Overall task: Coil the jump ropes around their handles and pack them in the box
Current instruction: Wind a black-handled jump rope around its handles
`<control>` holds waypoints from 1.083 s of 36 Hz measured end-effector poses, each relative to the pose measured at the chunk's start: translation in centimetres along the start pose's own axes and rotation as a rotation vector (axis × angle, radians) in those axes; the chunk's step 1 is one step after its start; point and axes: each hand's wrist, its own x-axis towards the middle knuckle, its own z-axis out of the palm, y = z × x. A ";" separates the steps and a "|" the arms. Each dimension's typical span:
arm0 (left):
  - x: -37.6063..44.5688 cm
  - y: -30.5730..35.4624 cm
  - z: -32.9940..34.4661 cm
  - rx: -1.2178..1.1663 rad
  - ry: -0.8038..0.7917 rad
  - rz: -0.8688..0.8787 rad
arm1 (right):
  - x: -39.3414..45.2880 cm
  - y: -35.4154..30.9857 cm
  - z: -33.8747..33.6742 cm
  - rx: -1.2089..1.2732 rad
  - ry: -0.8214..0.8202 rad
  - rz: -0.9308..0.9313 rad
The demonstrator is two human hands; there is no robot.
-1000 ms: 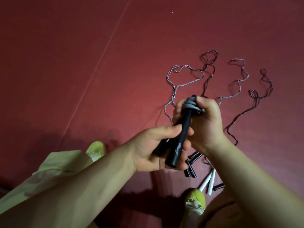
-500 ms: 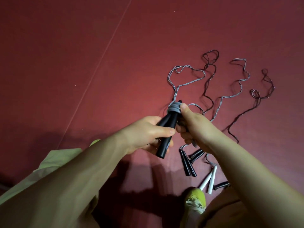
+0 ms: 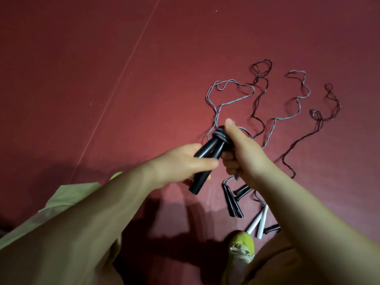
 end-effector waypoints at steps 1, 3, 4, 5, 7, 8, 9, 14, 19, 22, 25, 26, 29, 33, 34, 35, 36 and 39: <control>-0.2 0.2 0.0 -0.135 -0.048 -0.051 | 0.1 0.0 0.0 0.031 0.000 -0.014; -0.5 0.6 0.3 -0.319 -0.143 -0.123 | 0.2 -0.1 0.0 0.076 0.002 -0.044; -0.6 0.7 0.4 -0.363 -0.192 -0.137 | 0.3 -0.1 0.0 0.093 0.002 -0.060; -0.7 0.7 0.6 -0.386 -0.232 -0.139 | 0.3 0.0 0.1 0.108 0.005 -0.071; -0.8 0.8 0.9 -0.393 -0.272 -0.132 | 0.4 0.0 0.1 0.127 0.021 -0.082; -0.8 0.8 1.0 -0.383 -0.263 -0.126 | 0.5 -0.1 0.1 0.120 0.027 -0.081; -0.7 0.8 1.0 -0.358 -0.237 -0.118 | 0.5 -0.1 0.0 0.106 0.028 -0.076; -0.2 0.4 1.3 -0.171 -0.055 -0.136 | 0.2 -0.2 -0.2 -0.024 -0.016 -0.016; 0.4 -0.3 1.2 0.034 0.036 -0.163 | 0.2 0.1 -0.1 -0.369 0.020 -0.014; 0.7 -0.7 1.1 0.149 0.067 -0.181 | 0.3 0.5 0.0 -0.456 0.045 0.013; 0.7 -0.7 1.0 0.317 0.117 -0.156 | 0.5 0.8 0.0 -0.480 0.053 0.037; 0.6 -0.8 0.8 0.402 0.149 -0.132 | 0.6 0.8 0.0 -0.468 0.049 0.051; 0.4 -0.8 0.2 0.681 0.263 -0.072 | 0.6 0.6 0.2 -0.291 0.017 0.089; 0.1 -0.8 0.2 0.902 0.348 0.004 | 0.2 0.3 0.1 -0.142 0.015 0.074; 0.0 -0.8 0.3 0.908 0.352 0.010 | 0.1 0.3 0.1 -0.136 0.025 0.069; 0.1 -0.9 0.3 0.898 0.351 0.012 | 0.1 0.2 0.2 -0.138 0.040 0.063; 0.1 -1.0 0.4 0.882 0.338 0.009 | 0.0 0.2 0.3 -0.138 0.057 0.056; 0.1 -0.7 0.3 0.749 0.268 -0.024 | -0.2 -0.1 0.5 -0.121 0.080 0.016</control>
